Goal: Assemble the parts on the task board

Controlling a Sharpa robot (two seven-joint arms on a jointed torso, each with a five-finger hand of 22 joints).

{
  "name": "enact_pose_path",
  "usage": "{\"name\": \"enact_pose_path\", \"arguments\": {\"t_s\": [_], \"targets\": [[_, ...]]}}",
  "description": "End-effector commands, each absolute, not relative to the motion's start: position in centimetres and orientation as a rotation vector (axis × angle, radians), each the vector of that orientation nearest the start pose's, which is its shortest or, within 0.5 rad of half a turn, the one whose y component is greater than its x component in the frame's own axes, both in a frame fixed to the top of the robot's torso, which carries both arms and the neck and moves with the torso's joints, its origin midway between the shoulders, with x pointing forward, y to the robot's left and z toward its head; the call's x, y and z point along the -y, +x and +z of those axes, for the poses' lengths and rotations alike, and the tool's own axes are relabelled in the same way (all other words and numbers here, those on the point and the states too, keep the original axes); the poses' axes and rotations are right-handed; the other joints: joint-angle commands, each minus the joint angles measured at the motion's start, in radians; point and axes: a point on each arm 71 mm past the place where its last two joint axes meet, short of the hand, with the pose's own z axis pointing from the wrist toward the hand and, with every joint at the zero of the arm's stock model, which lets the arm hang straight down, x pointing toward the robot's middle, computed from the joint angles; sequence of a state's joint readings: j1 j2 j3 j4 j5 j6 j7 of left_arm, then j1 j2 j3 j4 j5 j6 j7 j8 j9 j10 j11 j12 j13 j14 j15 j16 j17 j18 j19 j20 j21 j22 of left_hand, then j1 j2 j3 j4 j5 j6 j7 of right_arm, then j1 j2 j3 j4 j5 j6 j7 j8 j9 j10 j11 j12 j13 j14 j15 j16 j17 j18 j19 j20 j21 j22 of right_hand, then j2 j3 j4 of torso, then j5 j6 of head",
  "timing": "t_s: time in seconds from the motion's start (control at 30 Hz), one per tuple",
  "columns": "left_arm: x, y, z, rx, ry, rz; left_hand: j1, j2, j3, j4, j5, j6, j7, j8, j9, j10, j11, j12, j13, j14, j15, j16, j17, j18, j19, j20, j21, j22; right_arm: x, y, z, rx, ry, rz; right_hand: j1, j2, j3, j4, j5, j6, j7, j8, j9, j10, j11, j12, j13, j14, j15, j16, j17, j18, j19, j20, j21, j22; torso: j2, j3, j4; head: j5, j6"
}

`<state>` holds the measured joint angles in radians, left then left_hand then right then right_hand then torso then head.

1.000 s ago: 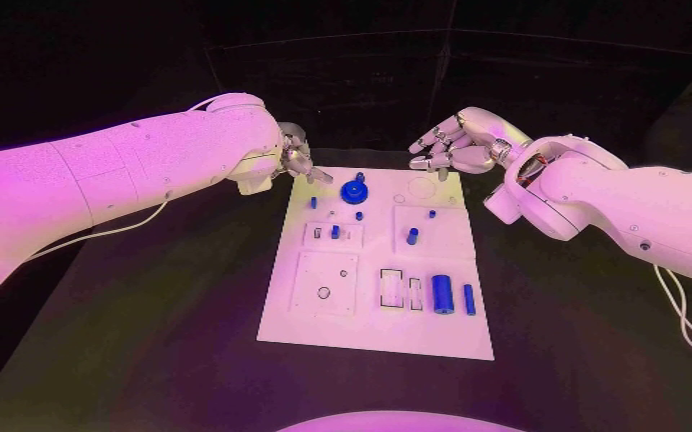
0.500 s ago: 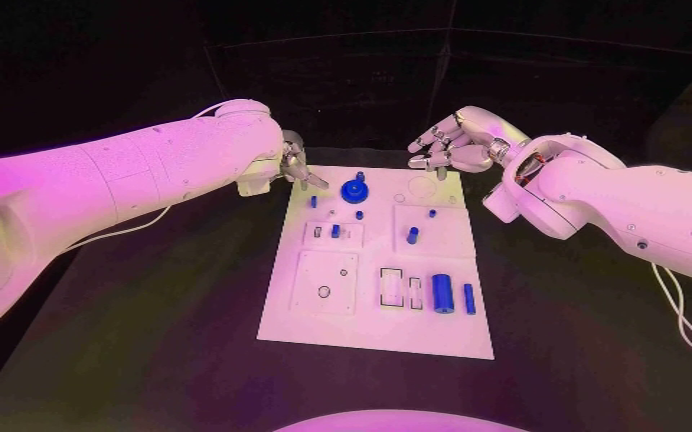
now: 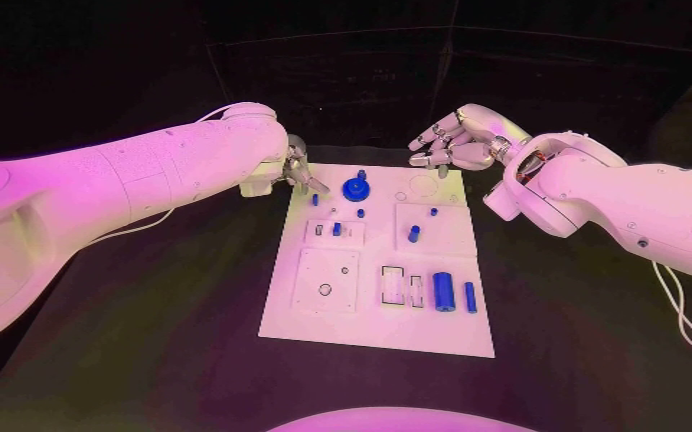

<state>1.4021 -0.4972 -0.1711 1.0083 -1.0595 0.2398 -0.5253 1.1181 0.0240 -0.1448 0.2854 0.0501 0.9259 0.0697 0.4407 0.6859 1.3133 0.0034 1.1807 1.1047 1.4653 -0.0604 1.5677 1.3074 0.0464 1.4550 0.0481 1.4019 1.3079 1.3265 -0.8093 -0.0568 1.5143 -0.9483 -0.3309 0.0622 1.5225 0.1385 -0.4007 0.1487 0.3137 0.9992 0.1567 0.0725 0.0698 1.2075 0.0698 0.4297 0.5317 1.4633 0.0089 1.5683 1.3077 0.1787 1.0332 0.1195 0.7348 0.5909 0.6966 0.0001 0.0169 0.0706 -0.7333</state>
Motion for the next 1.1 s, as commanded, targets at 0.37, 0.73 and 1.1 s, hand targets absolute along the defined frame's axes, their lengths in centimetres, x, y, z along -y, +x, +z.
{"name": "enact_pose_path", "arguments": {"t_s": [0.37, 0.73, 1.1], "targets": [[-19.4, 58.1, -19.0, -2.288, -0.138, -0.151, 0.036, 0.011, -0.010, -0.007, -0.002, 0.001, -0.003, 0.013, 0.004, -0.003, -0.009, 0.004, 0.000, 0.106, -0.007, 0.003, 0.263, 0.009, 0.005, -0.006, 0.006, 0.026, 18.1, 50.4, -12.6, -1.609, 0.160, 1.026, 0.009, 0.000, 0.000, -0.002, 0.006, -0.005, -0.001, 0.002, 0.002, -0.002, 0.000, 0.005, 0.000, 0.107, 0.004, 0.002, 0.263, 0.004, 0.004, 0.001, -0.004, 0.002, -0.001, 0.0010, 0.0006, 0.001, -0.001], [-18.7, 58.1, -19.2, -2.297, -0.119, -0.169, 0.064, 0.023, -0.012, -0.015, -0.002, 0.000, -0.004, 0.023, 0.008, 0.000, -0.010, 0.007, 0.002, 0.106, -0.008, 0.003, 0.263, 0.008, 0.007, -0.007, 0.008, 0.031, 18.0, 50.4, -12.6, -1.610, 0.158, 1.028, 0.009, 0.000, 0.000, -0.002, 0.006, -0.005, -0.001, 0.002, 0.002, -0.002, 0.000, 0.005, 0.000, 0.107, 0.004, 0.002, 0.263, 0.004, 0.004, 0.001, -0.004, 0.002, 0.000, 0.0016, -0.0005, 0.002, -0.002], [-18.5, 58.1, -19.3, -2.301, -0.115, -0.173, 0.116, 0.055, -0.004, -0.039, -0.002, -0.002, -0.005, 0.037, 0.011, 0.002, -0.011, 0.008, 0.001, 0.106, -0.008, 0.003, 0.263, 0.008, 0.008, -0.008, 0.008, 0.033, 18.0, 50.4, -12.6, -1.609, 0.159, 1.027, 0.008, 0.001, 0.000, -0.001, 0.006, -0.006, -0.001, 0.002, 0.002, -0.002, 0.000, 0.004, 0.000, 0.107, 0.004, 0.002, 0.263, 0.004, 0.005, 0.001, -0.004, 0.002, 0.000, 0.0006, 0.0005, 0.001, -0.003]]}}
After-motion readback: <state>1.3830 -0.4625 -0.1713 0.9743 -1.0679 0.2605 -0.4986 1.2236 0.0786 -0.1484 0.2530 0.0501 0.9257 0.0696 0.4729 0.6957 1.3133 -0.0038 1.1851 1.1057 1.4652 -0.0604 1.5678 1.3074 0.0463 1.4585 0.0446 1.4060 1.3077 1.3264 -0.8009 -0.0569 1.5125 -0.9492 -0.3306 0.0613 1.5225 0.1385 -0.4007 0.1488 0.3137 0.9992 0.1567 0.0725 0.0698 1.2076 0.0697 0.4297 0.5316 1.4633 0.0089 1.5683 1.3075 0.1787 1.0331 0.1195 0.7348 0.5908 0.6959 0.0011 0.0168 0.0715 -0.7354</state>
